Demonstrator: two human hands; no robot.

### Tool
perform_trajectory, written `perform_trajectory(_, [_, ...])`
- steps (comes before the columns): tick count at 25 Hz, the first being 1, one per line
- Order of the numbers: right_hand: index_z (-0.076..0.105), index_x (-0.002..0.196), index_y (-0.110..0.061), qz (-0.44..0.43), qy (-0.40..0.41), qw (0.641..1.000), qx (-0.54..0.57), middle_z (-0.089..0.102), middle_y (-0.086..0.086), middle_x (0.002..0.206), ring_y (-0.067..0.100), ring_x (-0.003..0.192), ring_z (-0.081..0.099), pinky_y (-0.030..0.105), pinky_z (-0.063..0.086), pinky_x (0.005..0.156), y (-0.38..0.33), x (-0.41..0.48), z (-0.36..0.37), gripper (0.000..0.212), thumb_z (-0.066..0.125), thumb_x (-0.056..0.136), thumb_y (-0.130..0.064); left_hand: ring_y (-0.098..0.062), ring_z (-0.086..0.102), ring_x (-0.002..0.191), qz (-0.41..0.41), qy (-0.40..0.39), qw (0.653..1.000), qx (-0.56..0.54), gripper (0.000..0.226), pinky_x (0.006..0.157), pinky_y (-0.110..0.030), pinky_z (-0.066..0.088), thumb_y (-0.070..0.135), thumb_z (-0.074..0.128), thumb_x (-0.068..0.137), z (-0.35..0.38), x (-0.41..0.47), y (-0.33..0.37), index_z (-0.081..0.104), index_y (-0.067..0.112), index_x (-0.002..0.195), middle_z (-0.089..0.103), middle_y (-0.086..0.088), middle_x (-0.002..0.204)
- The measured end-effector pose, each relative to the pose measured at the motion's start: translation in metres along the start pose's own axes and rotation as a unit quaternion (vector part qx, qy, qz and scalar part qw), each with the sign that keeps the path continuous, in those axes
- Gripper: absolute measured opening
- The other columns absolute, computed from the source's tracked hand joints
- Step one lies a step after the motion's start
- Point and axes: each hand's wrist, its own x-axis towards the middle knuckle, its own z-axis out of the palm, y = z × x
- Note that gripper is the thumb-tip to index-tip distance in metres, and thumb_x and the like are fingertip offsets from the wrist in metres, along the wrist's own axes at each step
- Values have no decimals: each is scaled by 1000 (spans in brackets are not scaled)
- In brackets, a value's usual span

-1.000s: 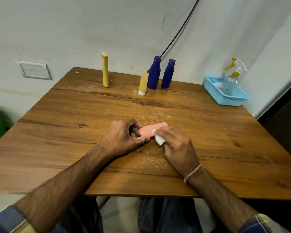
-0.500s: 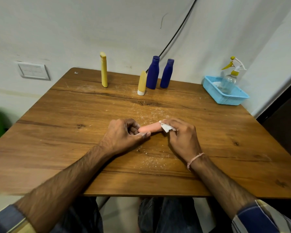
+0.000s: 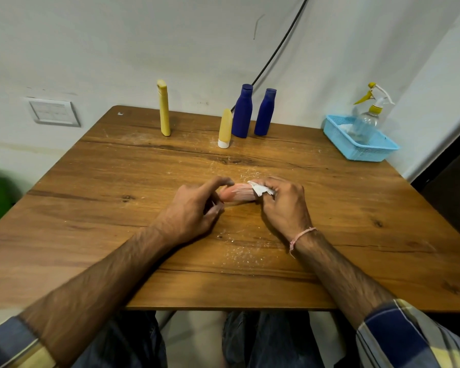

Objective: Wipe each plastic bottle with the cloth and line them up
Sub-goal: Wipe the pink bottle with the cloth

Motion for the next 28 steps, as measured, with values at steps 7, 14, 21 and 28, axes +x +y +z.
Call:
perform_trajectory(7, [70, 117, -13, 44, 38, 997, 46, 71, 1, 117, -1, 104, 55, 4, 40, 91, -21, -12, 5, 36, 63, 86, 5, -21, 71, 81, 90, 22, 994, 58, 48, 66, -41, 64, 30, 64, 94, 1, 3, -8, 42, 28, 137, 73, -11, 106])
perform_trajectory(14, [71, 116, -14, -48, 42, 993, 95, 71, 0, 116, 5, 111, 62, 21, 50, 98, -14, -20, 7, 37, 66, 84, 5, -17, 71, 88, 91, 29, 994, 49, 50, 74, -39, 64, 22, 69, 92, 9, 6, -6, 47, 20, 138, 69, -10, 118])
perform_trajectory(21, [70, 118, -11, -60, 10, 998, 7, 70, 5, 120, 14, 114, 62, 25, 47, 103, 2, -7, 6, 38, 63, 85, 6, -12, 74, 93, -26, 77, 995, -65, 39, 76, -29, 64, 22, 75, 91, 7, 8, 0, 62, 17, 127, 75, -6, 110])
perform_trajectory(28, [68, 119, -10, -102, -34, 994, -12, 69, 6, 123, 16, 119, 60, 28, 41, 108, -23, -10, 19, 40, 63, 83, 7, 2, 70, 85, -128, 72, 984, -102, 35, 74, -16, 60, 21, 77, 89, 7, 10, 4, 69, 15, 122, 74, 5, 99])
